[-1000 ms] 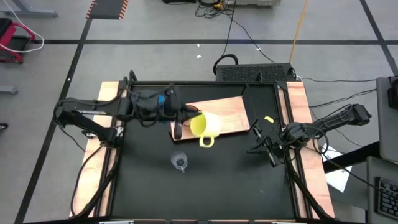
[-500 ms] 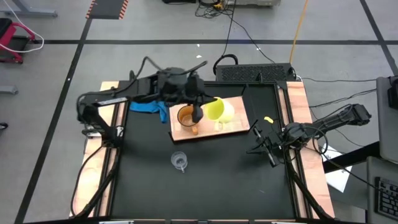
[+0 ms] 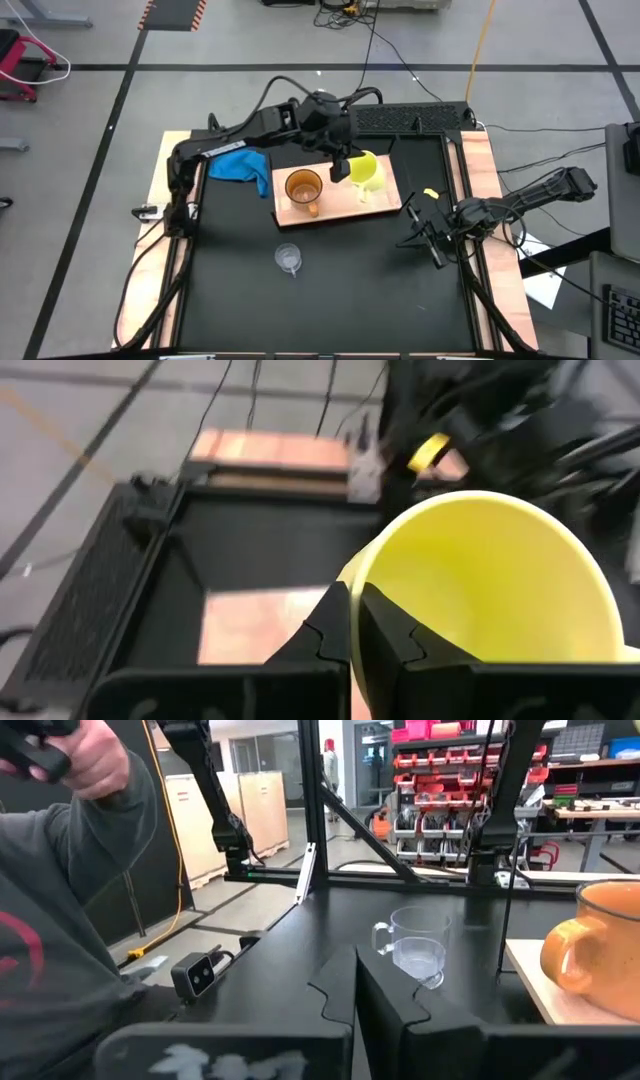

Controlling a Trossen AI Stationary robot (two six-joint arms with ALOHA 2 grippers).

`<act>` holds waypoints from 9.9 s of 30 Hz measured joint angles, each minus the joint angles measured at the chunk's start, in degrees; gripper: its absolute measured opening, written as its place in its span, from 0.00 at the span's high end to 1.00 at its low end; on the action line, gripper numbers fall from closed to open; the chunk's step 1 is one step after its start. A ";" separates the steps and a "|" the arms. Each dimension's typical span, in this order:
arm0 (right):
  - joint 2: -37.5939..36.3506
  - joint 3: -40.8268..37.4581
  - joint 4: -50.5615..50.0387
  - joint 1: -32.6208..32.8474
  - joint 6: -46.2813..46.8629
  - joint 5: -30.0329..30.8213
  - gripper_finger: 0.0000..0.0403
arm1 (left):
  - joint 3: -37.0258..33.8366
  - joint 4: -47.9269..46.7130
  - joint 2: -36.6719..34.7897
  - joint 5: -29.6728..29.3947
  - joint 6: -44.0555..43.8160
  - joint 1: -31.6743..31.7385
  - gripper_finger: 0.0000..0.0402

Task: Stack small to large cups/mugs on shelf
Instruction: Put the yellow mug on the shelf, then put the transparent mug on the shelf

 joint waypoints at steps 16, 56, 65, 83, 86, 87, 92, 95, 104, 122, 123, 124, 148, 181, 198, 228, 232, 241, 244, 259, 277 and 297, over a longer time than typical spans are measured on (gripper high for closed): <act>0.13 0.00 -0.83 0.00 -0.15 0.00 1.00 | 0.01 -8.32 8.92 -2.52 5.84 3.94 0.99; 0.92 0.00 0.39 0.00 0.68 2.62 1.00 | -5.79 -8.33 11.79 -4.65 -6.79 3.21 0.99; 0.93 -0.01 0.83 0.00 0.36 2.62 1.00 | -7.12 -6.56 11.79 -4.72 -6.53 3.21 0.99; 0.92 -0.02 1.14 0.00 0.26 2.62 1.00 | -7.07 -4.75 12.28 -4.87 -8.01 2.77 0.99; 0.92 -0.02 1.29 0.00 0.24 2.62 1.00 | -7.07 -5.81 12.28 -4.88 -8.01 2.77 0.99; 0.92 -0.02 1.29 0.00 0.24 2.62 1.00 | -7.07 -5.65 12.28 -4.89 -8.01 2.76 0.99; 0.92 -0.02 1.29 0.00 0.24 2.62 1.00 | -7.07 -5.60 12.28 -4.87 -8.01 2.72 0.99; 0.92 -0.02 1.29 0.00 0.24 2.62 1.00 | -7.64 -4.99 12.28 -4.88 -8.01 2.63 0.99; 0.92 -0.02 1.29 0.00 0.24 2.62 1.00 | -11.81 -2.68 12.08 -4.82 -7.23 2.61 0.99; 0.92 -0.04 1.29 0.01 0.02 2.61 1.00 | -12.47 -2.45 12.25 -3.62 -5.19 2.78 0.87; 0.92 -0.04 1.29 0.02 0.03 2.62 1.00 | -12.47 -2.58 12.25 -3.62 -5.14 2.78 0.86; 0.92 -0.04 1.29 0.01 0.04 2.62 1.00 | -12.47 -2.70 12.23 -3.62 -4.97 2.77 0.85; 0.92 -0.04 1.29 0.00 0.00 2.62 1.00 | -12.25 -3.01 11.47 -6.83 -0.50 0.67 0.79; 0.96 -0.04 0.97 0.00 -0.04 2.62 1.00 | -21.32 -5.77 -22.90 -23.12 -1.96 -3.49 1.00; 0.96 -0.04 1.27 0.00 -0.63 2.62 1.00 | -78.41 35.97 -61.03 -27.06 -11.24 -16.85 1.00; 9.70 6.41 -1.05 0.04 -4.45 3.23 1.00 | -120.60 72.28 -80.81 -39.44 -13.23 -30.83 1.00; 17.43 16.07 -8.66 0.02 -4.27 3.26 1.00 | -120.60 72.09 -80.75 -39.39 -13.87 -30.83 1.00; 32.56 37.23 -28.08 0.02 -5.61 2.59 1.00 | -120.60 71.69 -80.75 -38.72 -13.67 -30.83 1.00; 36.44 42.11 -32.09 -0.13 -6.23 2.56 0.97 | -120.60 71.53 -80.75 -38.68 -13.85 -30.83 1.00; 55.67 61.45 -41.82 -4.75 -5.51 -8.37 0.69 | -120.60 70.34 -80.75 -38.07 -14.48 -30.83 1.00; 72.53 77.37 -54.34 -9.59 -18.61 -14.16 0.66 | -120.62 68.87 -80.73 -37.78 -15.07 -30.83 1.00; 78.09 77.61 -46.39 -8.26 -38.06 -6.64 0.66 | -120.62 69.33 -80.75 -37.78 -14.03 -30.83 0.98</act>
